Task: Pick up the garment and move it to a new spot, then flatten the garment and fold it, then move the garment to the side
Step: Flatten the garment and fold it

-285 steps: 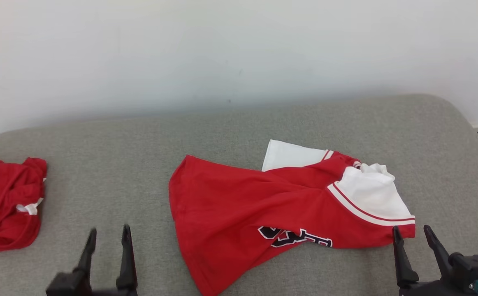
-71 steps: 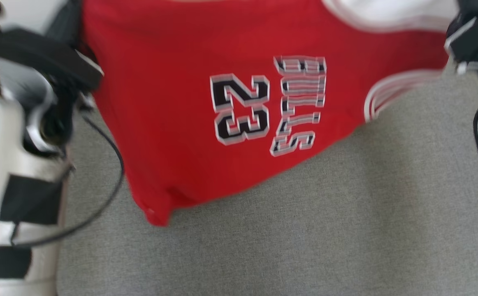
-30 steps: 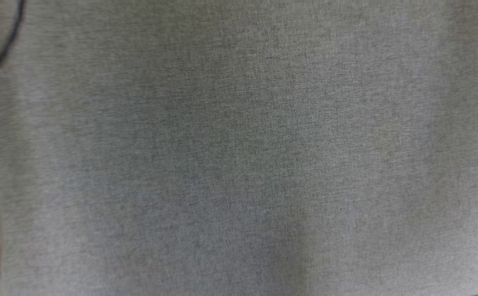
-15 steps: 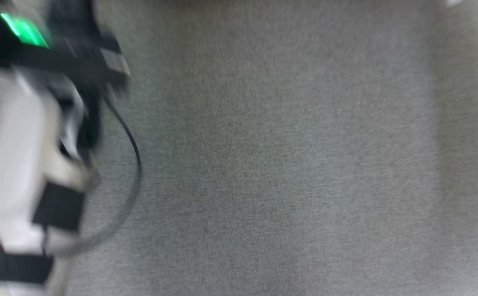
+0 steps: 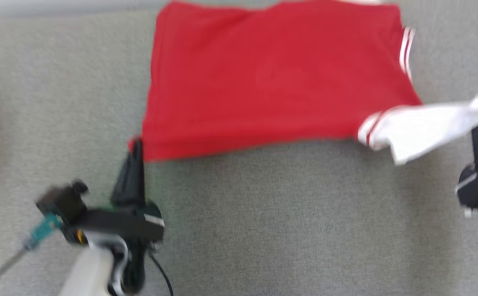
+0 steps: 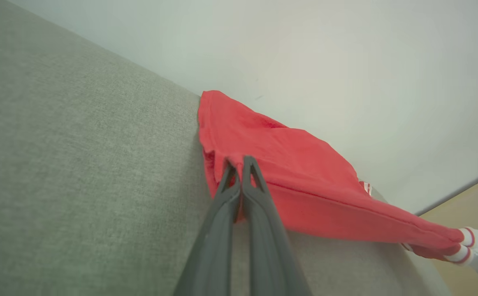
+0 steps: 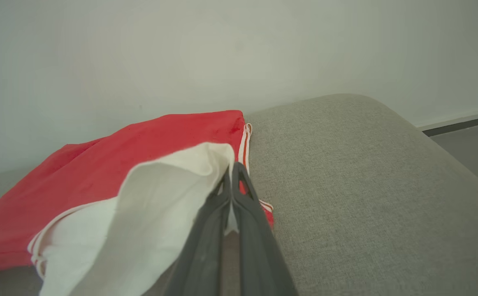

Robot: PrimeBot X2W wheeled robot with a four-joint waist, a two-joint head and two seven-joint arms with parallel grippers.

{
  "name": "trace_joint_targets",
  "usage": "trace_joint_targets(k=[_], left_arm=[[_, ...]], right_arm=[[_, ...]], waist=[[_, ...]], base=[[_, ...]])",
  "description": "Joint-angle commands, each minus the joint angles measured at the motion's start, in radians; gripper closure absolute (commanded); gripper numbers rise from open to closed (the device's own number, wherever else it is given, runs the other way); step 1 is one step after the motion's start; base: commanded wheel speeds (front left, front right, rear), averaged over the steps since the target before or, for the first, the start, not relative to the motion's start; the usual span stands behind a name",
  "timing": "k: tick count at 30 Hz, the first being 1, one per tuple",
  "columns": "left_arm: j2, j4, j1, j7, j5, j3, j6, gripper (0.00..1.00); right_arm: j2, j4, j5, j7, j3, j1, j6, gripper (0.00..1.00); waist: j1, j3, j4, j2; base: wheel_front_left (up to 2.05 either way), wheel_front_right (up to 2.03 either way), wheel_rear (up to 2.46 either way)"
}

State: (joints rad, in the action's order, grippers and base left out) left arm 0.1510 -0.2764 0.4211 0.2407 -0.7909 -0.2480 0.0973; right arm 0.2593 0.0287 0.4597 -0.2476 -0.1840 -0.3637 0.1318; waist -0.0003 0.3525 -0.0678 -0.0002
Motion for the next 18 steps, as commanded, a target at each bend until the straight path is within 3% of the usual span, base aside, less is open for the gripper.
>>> trace_joint_targets(k=[1,11,18], left_arm=[[-0.007,-0.003,-0.041,0.007,-0.002,-0.004,0.000,1.00],[-0.006,-0.029,-0.231,-0.006,0.017,-0.047,-0.037,1.00],[0.012,-0.020,-0.335,-0.074,0.034,-0.093,-0.074,1.00]], right_arm=[[-0.011,-0.007,-0.022,-0.011,-0.018,0.037,-0.002,1.00],[-0.051,-0.010,-0.166,-0.138,-0.038,0.216,-0.002,1.00],[-0.056,-0.025,-0.190,-0.291,-0.025,0.316,-0.002,1.00]], waist=[[0.0003,-0.077,0.022,0.0002],[0.0003,-0.167,0.041,0.0002],[0.0003,-0.211,0.044,0.0002]], base=[[0.00,0.00,0.00],[0.00,0.00,0.00],[0.00,0.00,0.00]])
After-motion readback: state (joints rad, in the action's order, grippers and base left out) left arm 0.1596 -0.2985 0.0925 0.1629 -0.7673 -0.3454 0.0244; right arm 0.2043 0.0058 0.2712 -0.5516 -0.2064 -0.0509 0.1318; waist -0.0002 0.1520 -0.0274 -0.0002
